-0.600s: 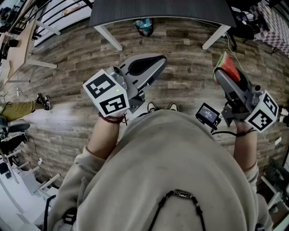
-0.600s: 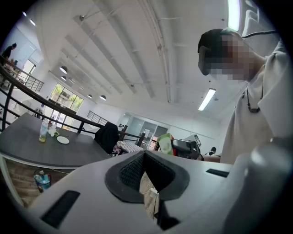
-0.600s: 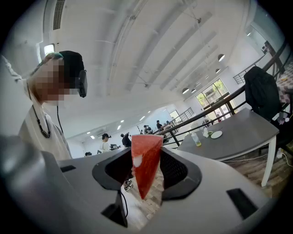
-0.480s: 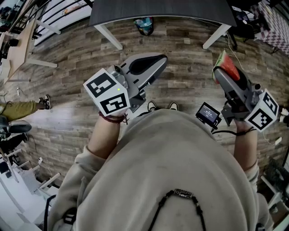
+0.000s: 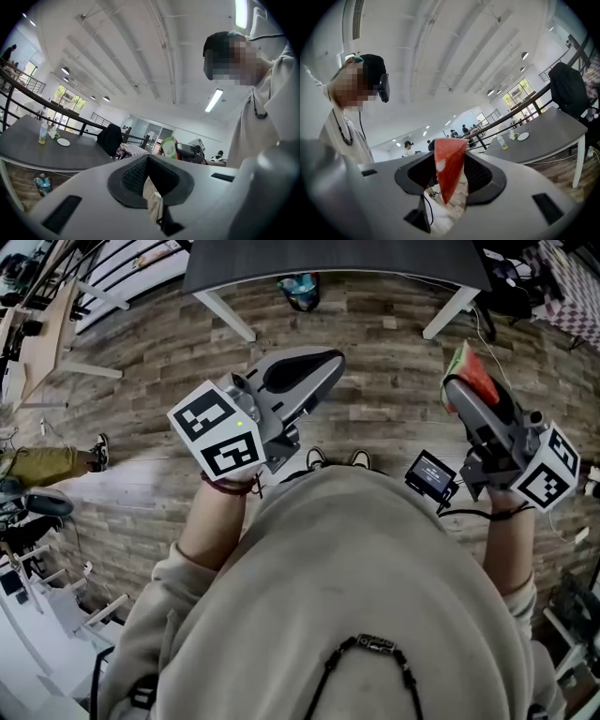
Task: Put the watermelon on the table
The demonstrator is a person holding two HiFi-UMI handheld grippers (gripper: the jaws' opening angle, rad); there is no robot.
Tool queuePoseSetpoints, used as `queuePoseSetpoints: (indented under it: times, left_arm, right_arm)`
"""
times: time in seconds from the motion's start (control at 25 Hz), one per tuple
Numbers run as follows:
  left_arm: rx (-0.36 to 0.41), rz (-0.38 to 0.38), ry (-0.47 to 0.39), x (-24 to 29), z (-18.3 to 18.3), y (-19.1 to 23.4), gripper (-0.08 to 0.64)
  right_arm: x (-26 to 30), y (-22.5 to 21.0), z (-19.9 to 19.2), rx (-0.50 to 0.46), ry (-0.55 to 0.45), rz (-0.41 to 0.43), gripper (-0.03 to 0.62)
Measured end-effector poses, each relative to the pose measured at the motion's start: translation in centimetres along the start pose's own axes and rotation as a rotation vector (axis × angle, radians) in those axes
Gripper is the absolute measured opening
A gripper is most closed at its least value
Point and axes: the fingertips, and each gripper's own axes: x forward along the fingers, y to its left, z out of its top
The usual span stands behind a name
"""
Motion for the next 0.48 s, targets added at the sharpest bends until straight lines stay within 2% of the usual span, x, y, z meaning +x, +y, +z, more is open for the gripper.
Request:
queuePoseSetpoints:
  times: [0.16, 0.48]
  left_arm:
    - [-0.002, 0.020, 0.026, 0.7, 0.0, 0.1, -0.003]
    - [0.013, 0.025, 0.057, 6.6, -0.6, 0.2, -0.003]
  right_arm:
    - [-1.0, -1.3, 0.5, 0.026, -0.038, 0.000, 0.198]
    - [-3.9, -5.8, 0.9, 0.038, -0.032, 0.023, 0.198]
